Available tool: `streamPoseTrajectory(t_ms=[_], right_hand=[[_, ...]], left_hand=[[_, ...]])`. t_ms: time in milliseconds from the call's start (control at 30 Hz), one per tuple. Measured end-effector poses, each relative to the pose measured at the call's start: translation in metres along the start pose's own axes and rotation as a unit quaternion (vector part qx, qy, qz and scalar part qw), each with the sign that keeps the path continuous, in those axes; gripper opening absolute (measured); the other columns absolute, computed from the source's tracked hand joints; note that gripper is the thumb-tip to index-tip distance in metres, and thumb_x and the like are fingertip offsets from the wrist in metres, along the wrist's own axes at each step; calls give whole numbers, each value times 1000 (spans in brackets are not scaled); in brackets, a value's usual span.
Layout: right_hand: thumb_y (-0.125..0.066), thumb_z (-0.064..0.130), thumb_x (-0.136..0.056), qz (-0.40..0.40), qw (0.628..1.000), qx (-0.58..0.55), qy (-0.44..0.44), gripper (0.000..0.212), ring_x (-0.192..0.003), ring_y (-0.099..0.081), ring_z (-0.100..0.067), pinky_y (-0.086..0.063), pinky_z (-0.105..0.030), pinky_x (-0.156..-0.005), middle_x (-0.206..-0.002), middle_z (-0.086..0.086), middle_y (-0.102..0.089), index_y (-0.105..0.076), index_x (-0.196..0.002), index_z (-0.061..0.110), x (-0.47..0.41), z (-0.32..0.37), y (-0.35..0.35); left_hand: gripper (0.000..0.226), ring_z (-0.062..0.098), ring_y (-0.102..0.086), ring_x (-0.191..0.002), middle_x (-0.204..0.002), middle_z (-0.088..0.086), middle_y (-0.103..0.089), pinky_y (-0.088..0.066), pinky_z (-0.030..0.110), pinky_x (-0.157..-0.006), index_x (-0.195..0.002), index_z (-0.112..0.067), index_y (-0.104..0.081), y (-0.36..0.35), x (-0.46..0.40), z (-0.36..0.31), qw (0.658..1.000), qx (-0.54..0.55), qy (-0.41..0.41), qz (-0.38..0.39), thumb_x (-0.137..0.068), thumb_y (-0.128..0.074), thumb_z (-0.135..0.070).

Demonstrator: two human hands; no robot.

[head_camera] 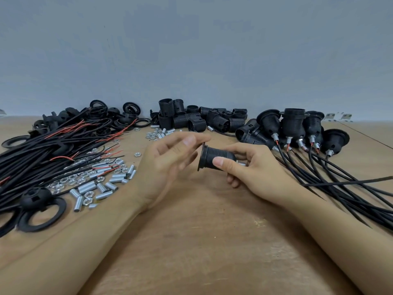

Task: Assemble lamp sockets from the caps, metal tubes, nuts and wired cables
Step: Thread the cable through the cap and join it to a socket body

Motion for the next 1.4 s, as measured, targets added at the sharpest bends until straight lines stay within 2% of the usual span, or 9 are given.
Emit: streamPoseTrajectory(t_ms=[167, 333, 467, 600, 800, 933, 1133, 1233, 1400], right_hand=[[-75, 35, -82, -7, 1000, -10, -14, 25, -55, -63, -16, -55, -28, -54, -70, 7, -68, -73, -103, 21, -2, -4, 3], [-74, 33, -83, 0, 1000, -9, -17, 25, -57, -63, -16, -55, -28, -54, -75, 9, -70, -71, -106, 23, -2, -6, 1], [-72, 30, -86, 2, 1000, -7, -21, 29, -60, -65, -17, -54, -28, -54, -78, 7, -71, -69, -112, 19, -2, -5, 5], [-72, 29, -86, 6, 1000, -16, -25, 28, -60, -64, -17, -55, -29, -55, -78, 7, -71, -69, -112, 20, -2, -6, 3], [-72, 29, -86, 7, 1000, -15, -20, 24, -60, -64, -18, -54, -30, -55, -76, 10, -70, -68, -109, 27, -3, -7, 1], [-74, 27, -86, -29, 999, 2, 24, 23, -61, -65, -16, -53, -27, -52, -86, 8, -71, -68, -109, 30, -3, 3, 9], [-58, 20, -92, -439, 893, 68, 80, 39, -91, -65, -16, -54, -32, -81, -112, 13, -61, -47, -130, 24, 11, 25, 117], [-46, 13, -95, -511, 854, 94, -18, 55, -113, -57, -17, -45, -31, -100, -138, -3, -50, -31, -147, 14, 21, 7, 164], [-39, -5, -79, -421, 875, 110, -210, 19, -70, -41, -27, -29, -28, -53, -77, -9, -45, -46, -92, 6, 20, -33, 174]], left_hand=[[33, 24, -65, -60, -55, 9, -61, -55, 33, -78, -73, -13, -73, 22, -2, -8, 990, 39, -26, -131, -86, -53, -36], [60, 12, -54, -130, -117, -3, -72, -32, 41, -111, -132, -17, -57, 2, -1, 6, 997, -79, 12, -20, -87, -45, -55], [53, 30, -65, -59, -34, 2, -36, -46, 39, -84, -80, -3, -68, 28, 2, -9, 982, 70, -34, -173, -90, -42, -48], [44, 23, -60, -63, -53, 7, -57, -47, 30, -69, -77, -10, -69, 21, -1, 2, 990, 20, 3, -140, -86, -47, -46], [55, 17, -57, -127, -132, 1, -65, -45, 48, -101, -128, -19, -64, -3, -1, 18, 992, -120, 20, 21, -87, -48, -51], [51, 16, -59, -124, -132, -2, -65, -46, 46, -101, -128, -20, -64, 4, -2, 17, 996, -76, 37, -29, -88, -48, -48], [51, 27, -67, -109, -109, 12, -74, -46, 44, -87, -116, -10, -67, 4, -2, 21, 995, -80, 62, -23, -89, -42, -46], [48, 28, -68, -106, -107, 12, -75, -46, 43, -84, -115, -12, -67, 2, -2, 22, 994, -87, 60, -18, -89, -44, -46], [48, 29, -69, -99, -105, 13, -75, -47, 42, -82, -115, -12, -67, 2, -4, 22, 995, -76, 67, -21, -88, -46, -45]])
Point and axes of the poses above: each hand's wrist, its own x-axis away from the middle knuckle, its own y-axis out of the back of the hand, z = x × y, the point moved 7 cm from there along -x, towards the middle knuckle
